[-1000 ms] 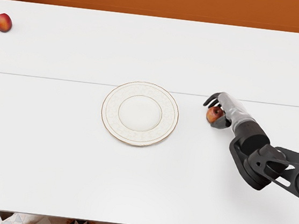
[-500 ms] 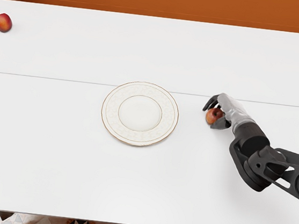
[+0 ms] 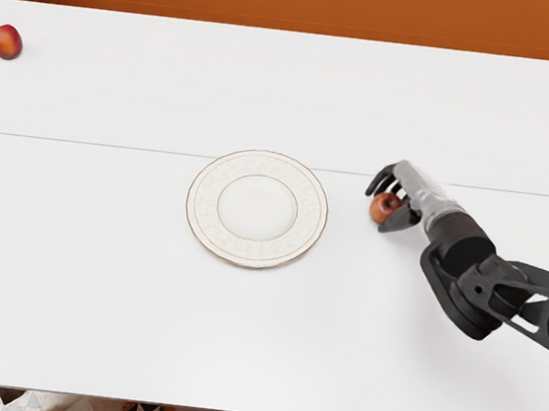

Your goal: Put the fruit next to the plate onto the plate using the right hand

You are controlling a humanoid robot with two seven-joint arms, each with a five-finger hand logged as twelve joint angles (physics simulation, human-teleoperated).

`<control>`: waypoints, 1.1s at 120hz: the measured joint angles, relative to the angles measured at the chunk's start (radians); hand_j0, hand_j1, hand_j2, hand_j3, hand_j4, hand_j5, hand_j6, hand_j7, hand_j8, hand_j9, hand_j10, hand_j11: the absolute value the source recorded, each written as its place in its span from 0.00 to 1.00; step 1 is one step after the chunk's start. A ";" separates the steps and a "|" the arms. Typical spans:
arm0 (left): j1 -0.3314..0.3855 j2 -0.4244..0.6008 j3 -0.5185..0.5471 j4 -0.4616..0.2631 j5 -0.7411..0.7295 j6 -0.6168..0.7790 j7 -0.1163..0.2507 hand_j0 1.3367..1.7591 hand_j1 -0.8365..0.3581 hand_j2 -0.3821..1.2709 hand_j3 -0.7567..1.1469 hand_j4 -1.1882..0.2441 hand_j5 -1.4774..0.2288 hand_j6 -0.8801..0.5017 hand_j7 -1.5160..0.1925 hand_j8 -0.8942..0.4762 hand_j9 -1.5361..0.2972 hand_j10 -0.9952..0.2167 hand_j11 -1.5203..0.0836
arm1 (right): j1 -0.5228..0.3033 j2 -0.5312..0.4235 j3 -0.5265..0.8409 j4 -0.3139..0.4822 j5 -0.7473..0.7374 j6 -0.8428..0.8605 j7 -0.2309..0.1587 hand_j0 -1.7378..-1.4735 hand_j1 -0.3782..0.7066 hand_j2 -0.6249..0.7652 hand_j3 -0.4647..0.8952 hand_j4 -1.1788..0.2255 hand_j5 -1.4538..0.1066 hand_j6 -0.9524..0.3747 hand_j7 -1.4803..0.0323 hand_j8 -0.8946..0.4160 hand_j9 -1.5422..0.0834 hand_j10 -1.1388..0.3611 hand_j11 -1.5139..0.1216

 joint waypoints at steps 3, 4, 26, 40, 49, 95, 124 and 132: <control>0.000 0.000 0.000 0.000 0.000 0.000 0.000 0.76 0.76 0.26 0.40 0.67 0.69 0.47 0.71 0.48 0.67 0.63 0.76 | 0.005 -0.005 0.002 0.009 0.006 0.002 0.000 0.33 0.54 0.57 0.34 0.33 0.35 0.30 0.37 0.32 0.38 0.31 0.35; 0.000 0.000 0.000 0.000 0.000 0.000 0.000 0.76 0.76 0.26 0.40 0.67 0.69 0.47 0.71 0.48 0.67 0.63 0.76 | 0.007 -0.007 0.003 0.011 0.008 0.004 0.000 0.33 0.54 0.57 0.34 0.33 0.35 0.30 0.37 0.32 0.38 0.31 0.35; 0.000 0.000 0.000 0.000 0.000 0.000 0.000 0.76 0.76 0.26 0.40 0.67 0.69 0.47 0.71 0.48 0.67 0.63 0.76 | 0.030 -0.024 0.058 0.059 0.051 0.069 0.001 0.32 0.53 0.59 0.34 0.33 0.34 0.29 0.37 0.32 0.37 0.31 0.35; 0.000 0.000 0.000 0.000 0.000 0.000 0.000 0.76 0.76 0.26 0.40 0.67 0.69 0.47 0.71 0.48 0.67 0.63 0.76 | 0.035 -0.024 0.117 0.086 0.077 0.132 0.002 0.32 0.54 0.61 0.34 0.34 0.34 0.29 0.37 0.32 0.37 0.31 0.34; 0.000 0.000 0.000 0.000 0.000 0.000 0.000 0.76 0.76 0.26 0.40 0.67 0.69 0.47 0.71 0.48 0.67 0.63 0.76 | 0.036 -0.015 0.150 0.099 0.095 0.173 0.002 0.32 0.54 0.62 0.34 0.34 0.34 0.29 0.37 0.32 0.37 0.31 0.34; 0.000 0.000 0.000 0.000 0.000 0.000 0.000 0.76 0.76 0.26 0.40 0.67 0.69 0.47 0.71 0.48 0.67 0.63 0.76 | 0.071 0.132 0.241 0.107 0.157 0.320 -0.001 0.31 0.58 0.75 0.34 0.33 0.31 0.28 0.35 0.30 0.35 0.30 0.33; 0.000 0.000 0.000 0.000 0.000 0.000 0.000 0.76 0.76 0.26 0.40 0.67 0.69 0.47 0.71 0.48 0.67 0.63 0.76 | 0.102 0.243 0.233 0.034 0.156 0.360 -0.001 0.31 0.60 0.78 0.34 0.33 0.30 0.28 0.35 0.30 0.34 0.30 0.33; 0.000 0.000 0.000 0.000 0.000 0.000 0.000 0.76 0.76 0.26 0.40 0.67 0.69 0.47 0.71 0.48 0.67 0.63 0.76 | 0.106 0.260 0.231 0.016 0.150 0.363 0.000 0.31 0.60 0.79 0.34 0.33 0.30 0.28 0.35 0.30 0.34 0.30 0.32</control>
